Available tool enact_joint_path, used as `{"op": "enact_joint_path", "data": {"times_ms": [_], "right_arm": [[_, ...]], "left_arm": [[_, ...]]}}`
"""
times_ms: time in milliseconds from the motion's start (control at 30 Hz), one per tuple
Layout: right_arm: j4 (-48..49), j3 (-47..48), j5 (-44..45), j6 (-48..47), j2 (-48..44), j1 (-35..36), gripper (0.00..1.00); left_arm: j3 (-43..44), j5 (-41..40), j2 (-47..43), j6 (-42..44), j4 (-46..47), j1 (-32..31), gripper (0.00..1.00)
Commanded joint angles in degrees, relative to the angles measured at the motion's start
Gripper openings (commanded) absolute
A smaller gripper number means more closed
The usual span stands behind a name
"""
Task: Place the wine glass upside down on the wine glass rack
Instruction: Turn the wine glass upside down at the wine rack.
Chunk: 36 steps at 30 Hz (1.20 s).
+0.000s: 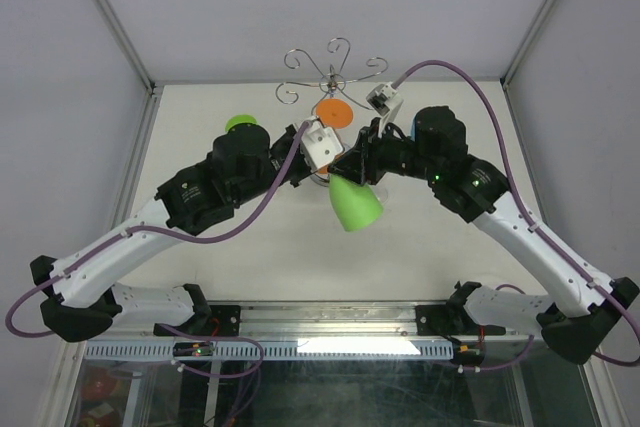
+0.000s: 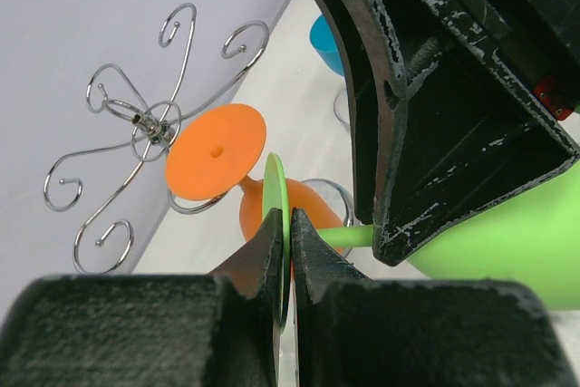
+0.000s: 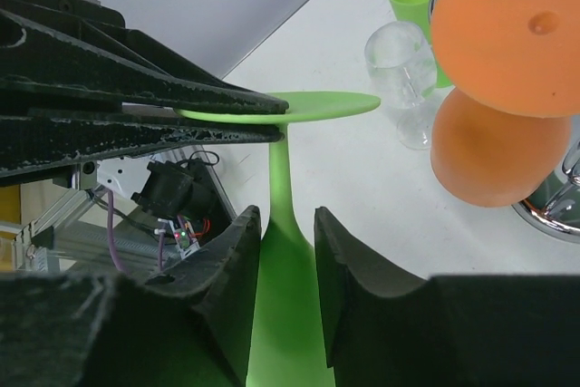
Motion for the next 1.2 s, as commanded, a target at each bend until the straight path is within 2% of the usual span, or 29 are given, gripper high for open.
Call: {"op": "enact_joint_path", "data": {"times_ms": [0,700,767,900,1000,1167], "right_arm": [[-1.1,1.7,-1.7,-0.6,0.4,-1.4,0.31],[0.3,-0.2,-3.1,-2.5,1.5,-2.0,0.27],[0.5,-0.4,-3.4,-2.5,1.7,-2.0,0.23],[0.9,-0.6,-4.4,-2.7,2.2,-2.0,0.01],[1.8,-1.1,-4.2,-2.6,1.9,-2.0,0.0],[3.5,-1.9,-3.7,-2.1,0.5,-2.1,0.0]], "left_arm": [[3.6,-0.9,-1.0,1.7,1.8,-1.0,0.0],[5.3,-0.6,1.2,2.2,0.9,-3.3,0.0],[5.3,-0.7,1.2,2.1,0.9,-3.4,0.0],[5.1,-1.5,1.0,1.8,1.0,-3.5,0.0],[4.9,-2.5,0.8,1.5,1.2,-3.5,0.0],[3.7,-3.2,-0.7,0.6,3.4,-3.5,0.08]]}}
